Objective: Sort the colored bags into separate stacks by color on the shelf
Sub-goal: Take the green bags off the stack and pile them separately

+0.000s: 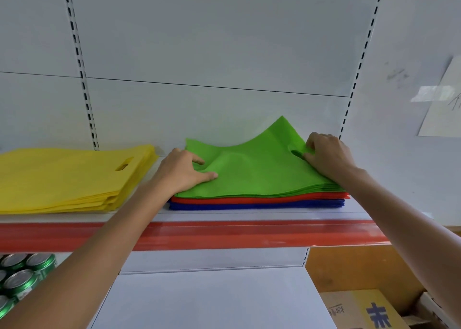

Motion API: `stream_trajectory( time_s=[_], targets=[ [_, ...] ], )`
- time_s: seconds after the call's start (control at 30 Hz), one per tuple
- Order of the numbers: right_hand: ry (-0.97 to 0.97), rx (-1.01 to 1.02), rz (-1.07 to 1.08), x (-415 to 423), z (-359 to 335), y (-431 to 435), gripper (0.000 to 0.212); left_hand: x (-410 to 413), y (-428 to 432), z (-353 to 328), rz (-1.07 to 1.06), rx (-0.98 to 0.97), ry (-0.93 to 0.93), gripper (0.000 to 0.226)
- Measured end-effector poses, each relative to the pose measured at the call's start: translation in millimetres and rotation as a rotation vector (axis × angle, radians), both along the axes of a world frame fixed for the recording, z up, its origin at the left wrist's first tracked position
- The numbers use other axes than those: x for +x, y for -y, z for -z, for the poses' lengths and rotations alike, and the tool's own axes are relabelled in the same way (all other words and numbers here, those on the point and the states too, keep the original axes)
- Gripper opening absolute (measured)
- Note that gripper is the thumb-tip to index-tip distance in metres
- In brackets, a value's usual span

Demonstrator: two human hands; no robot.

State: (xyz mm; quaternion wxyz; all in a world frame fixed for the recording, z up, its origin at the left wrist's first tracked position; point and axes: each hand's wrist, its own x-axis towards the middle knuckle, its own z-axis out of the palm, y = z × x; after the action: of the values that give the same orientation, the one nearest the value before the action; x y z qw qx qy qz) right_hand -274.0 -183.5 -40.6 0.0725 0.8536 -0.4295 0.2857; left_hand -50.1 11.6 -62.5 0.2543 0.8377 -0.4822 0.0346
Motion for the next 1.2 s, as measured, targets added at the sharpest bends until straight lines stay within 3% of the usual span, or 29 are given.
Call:
stream_trajectory(
  time_s=[0.17, 0.3, 0.5, 0.63, 0.87, 1.07, 1.2],
  targets=[
    [0.009, 0.038, -0.006, -1, -2, -2, 0.034, -2, 0, -4, -0.015, -0.049, -0.07, 0.058],
    [0.008, 0.047, 0.005, -2, -3, -1, 0.047, -4, 4, -4, -0.087, -0.068, -0.08, 0.077],
    [0.027, 0.087, 0.011, 0, -16, -3, 0.039, -7, 8, -13, -0.132, -0.007, -0.056, 0.072],
    [0.129, 0.229, -0.028, 0, -29, -2, 0.038, -9, 6, -18, -0.107, 0.022, 0.059, 0.057],
    [0.181, 0.432, -0.122, -6, -30, -8, 0.063, -12, -1, -10, -0.045, -0.006, 0.074, 0.064],
    [0.165, 0.363, -0.099, 0, -39, -21, 0.043, 4, -14, -21, 0.033, -0.065, 0.079, 0.06],
    [0.15, 0.308, -0.089, 14, -48, -40, 0.042, 31, -30, -34, 0.032, -0.078, 0.055, 0.062]
  ],
)
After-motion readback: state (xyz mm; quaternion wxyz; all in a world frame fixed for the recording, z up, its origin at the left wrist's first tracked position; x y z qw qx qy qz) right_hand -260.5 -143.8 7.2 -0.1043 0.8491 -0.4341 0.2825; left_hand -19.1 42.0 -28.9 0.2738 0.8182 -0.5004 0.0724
